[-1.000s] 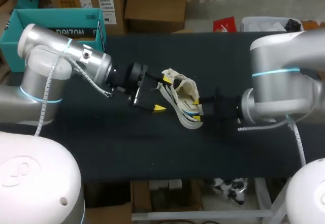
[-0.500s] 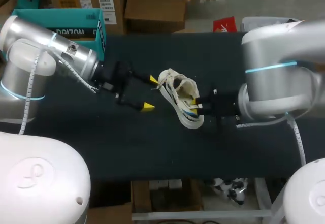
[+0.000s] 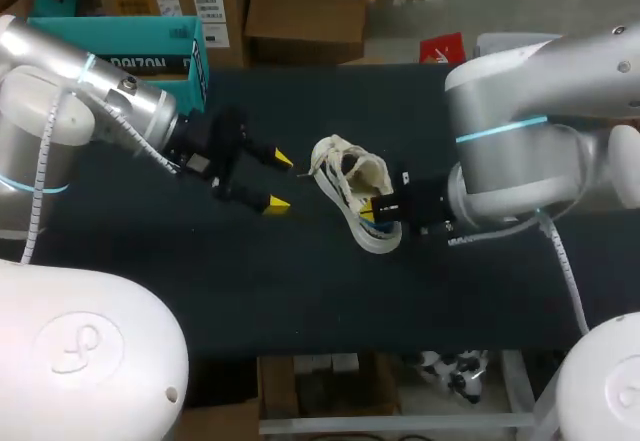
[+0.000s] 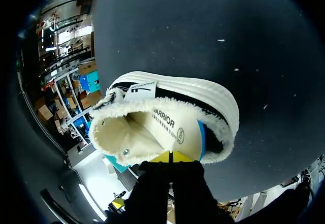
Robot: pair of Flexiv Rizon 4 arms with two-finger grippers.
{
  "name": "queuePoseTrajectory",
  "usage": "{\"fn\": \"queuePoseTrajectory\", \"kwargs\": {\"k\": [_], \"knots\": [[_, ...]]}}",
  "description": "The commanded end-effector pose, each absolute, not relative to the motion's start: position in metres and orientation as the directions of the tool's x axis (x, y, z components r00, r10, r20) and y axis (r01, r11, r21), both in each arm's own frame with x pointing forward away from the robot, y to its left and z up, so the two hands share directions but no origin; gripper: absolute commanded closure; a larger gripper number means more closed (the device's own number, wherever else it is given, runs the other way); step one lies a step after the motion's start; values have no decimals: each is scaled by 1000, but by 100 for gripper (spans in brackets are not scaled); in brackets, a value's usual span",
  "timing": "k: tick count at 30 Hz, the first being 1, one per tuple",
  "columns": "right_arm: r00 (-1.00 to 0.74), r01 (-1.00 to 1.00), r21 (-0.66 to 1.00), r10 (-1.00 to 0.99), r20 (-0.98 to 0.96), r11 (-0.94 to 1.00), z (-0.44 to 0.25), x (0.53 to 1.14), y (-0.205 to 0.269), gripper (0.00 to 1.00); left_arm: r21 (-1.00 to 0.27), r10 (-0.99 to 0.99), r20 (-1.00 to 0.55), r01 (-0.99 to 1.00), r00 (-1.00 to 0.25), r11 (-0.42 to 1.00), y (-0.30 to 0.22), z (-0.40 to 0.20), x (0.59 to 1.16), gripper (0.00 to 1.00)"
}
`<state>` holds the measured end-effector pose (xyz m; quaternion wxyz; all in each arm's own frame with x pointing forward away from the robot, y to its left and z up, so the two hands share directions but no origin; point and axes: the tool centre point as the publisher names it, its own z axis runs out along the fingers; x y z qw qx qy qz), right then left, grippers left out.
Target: Open the shoe tongue, take the insole out of the shoe, put the insole back into the shoe, and pack the shoe into the shoebox
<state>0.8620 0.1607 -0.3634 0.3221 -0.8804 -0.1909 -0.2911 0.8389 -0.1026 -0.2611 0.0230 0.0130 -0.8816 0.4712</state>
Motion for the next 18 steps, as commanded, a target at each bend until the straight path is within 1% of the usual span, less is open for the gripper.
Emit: {"fn": "queuePoseTrajectory", "kwargs": {"k": [1, 12, 18], "knots": [[773, 514, -471, 150, 616, -717, -382, 874, 164, 100, -828, -23, 51, -55, -998, 558, -90, -256, 831, 0], [811, 467, -492, 135, 570, -735, -412, 872, 166, 100, -826, -82, 84, -115, -993, 552, -76, -255, 829, 0], [790, 482, -476, 130, 599, -736, -390, 859, 162, 100, -808, -109, 138, -176, -984, 562, -74, -247, 825, 0]]}}
